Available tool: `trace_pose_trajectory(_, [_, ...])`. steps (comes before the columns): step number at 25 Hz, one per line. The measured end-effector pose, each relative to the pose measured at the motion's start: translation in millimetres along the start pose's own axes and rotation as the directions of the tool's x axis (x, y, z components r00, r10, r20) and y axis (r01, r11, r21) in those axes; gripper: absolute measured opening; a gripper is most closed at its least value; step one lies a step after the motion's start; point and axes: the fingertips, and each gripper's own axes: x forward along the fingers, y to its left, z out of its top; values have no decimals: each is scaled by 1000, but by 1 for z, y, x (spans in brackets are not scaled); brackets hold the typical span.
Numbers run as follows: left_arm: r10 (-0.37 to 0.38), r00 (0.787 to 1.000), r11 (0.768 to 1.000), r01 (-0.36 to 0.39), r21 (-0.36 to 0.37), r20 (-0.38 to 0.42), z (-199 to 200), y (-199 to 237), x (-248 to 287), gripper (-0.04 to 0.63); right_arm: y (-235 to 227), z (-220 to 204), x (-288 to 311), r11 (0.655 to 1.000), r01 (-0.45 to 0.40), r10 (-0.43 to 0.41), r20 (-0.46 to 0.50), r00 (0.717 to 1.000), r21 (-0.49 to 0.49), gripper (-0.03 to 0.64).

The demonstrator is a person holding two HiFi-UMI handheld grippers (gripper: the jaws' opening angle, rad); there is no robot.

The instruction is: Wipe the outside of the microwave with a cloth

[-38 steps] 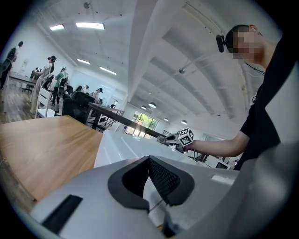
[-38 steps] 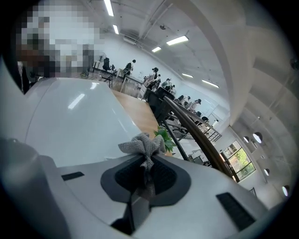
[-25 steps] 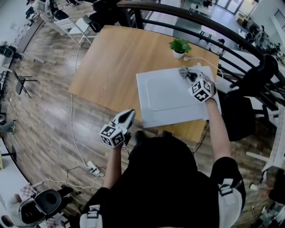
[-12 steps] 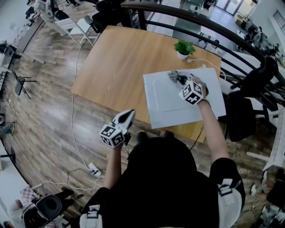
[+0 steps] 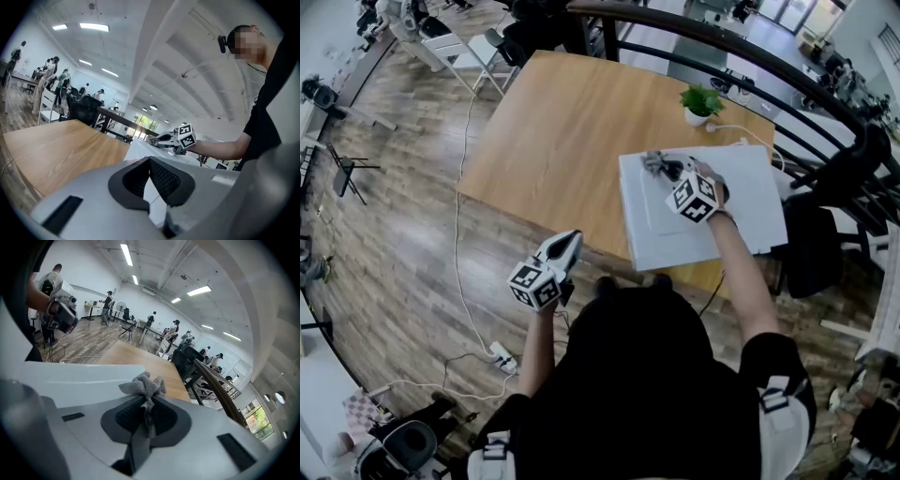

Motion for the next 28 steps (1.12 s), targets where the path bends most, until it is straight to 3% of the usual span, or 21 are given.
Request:
trace_pose_trajectory(14, [-22,1000,1000,22,12,-18,4,23,-25,3,26,41,20,1000,1,-1,0,1000,15,28])
trace_pose_trajectory(19, [-26,999,999,26,22,-26,3,32,-37,3,34,52,26,993,54,-58,-38,998,-107,26])
trace_pose_trajectory(28, [-37,999,999,38,13,-33,0,44,-48,3,33,54,31,997,70,-71,-41,997,-29,29])
